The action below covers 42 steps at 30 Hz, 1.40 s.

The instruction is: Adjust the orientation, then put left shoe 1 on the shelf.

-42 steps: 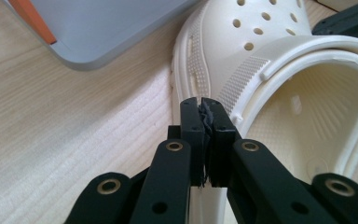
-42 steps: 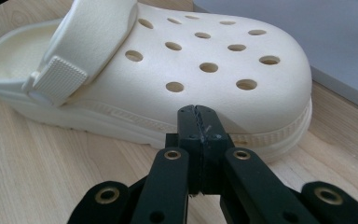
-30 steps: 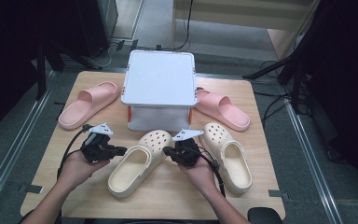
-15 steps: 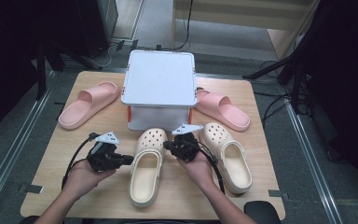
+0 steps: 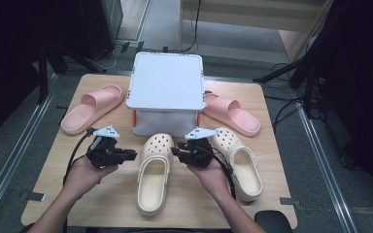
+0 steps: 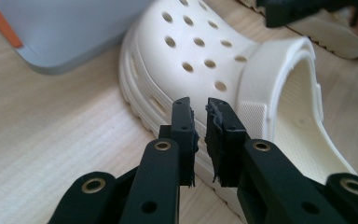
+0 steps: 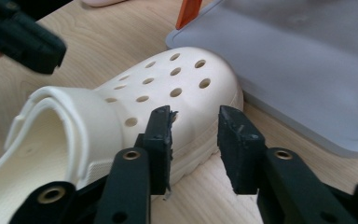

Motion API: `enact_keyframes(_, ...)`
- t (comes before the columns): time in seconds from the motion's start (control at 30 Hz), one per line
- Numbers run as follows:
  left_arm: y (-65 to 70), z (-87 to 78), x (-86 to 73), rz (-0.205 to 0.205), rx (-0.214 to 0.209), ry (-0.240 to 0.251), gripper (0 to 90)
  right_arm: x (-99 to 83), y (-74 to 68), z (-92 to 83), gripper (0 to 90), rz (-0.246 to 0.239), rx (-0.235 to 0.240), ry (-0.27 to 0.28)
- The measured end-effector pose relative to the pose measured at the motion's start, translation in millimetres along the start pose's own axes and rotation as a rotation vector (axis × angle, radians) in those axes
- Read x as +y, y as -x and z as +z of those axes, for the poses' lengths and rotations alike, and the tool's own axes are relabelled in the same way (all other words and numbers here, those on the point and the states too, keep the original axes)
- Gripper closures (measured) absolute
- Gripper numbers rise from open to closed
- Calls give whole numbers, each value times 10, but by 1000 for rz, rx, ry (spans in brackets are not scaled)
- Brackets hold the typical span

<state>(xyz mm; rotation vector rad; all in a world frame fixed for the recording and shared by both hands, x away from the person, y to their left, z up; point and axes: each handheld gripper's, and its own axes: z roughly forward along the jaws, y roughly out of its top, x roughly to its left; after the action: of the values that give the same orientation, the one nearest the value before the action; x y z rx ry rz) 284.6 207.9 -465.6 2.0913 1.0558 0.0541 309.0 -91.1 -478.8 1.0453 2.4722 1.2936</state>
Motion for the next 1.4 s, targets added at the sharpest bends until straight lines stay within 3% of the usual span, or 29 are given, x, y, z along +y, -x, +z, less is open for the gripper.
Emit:
enact_keyframes(0.2,-72,-83,206,-1,-2,-2,782,-14,-41,-142,596,20,22,-4)
enact_keyframes(0.4,-144,-185,418,11,5,35,784,-45,-114,-211,570,18,28,-7)
enact_keyframes(0.5,-199,-253,596,23,20,59,792,-72,-183,-252,529,14,31,-3)
enact_keyframes(0.63,-232,-289,740,37,32,41,804,-88,-230,-277,513,12,34,0)
enact_keyframes(0.7,-256,-331,898,55,36,29,815,-106,-278,-286,498,14,34,0)
enact_keyframes(0.9,-279,-406,1166,84,41,41,844,-141,-364,-257,430,11,21,-5)
enact_keyframes(1.23,-394,-361,1324,79,59,56,845,-241,-489,-169,382,40,-7,-12)
enact_keyframes(1.4,-489,-300,1327,83,79,37,845,-296,-576,-6,382,57,-39,9)
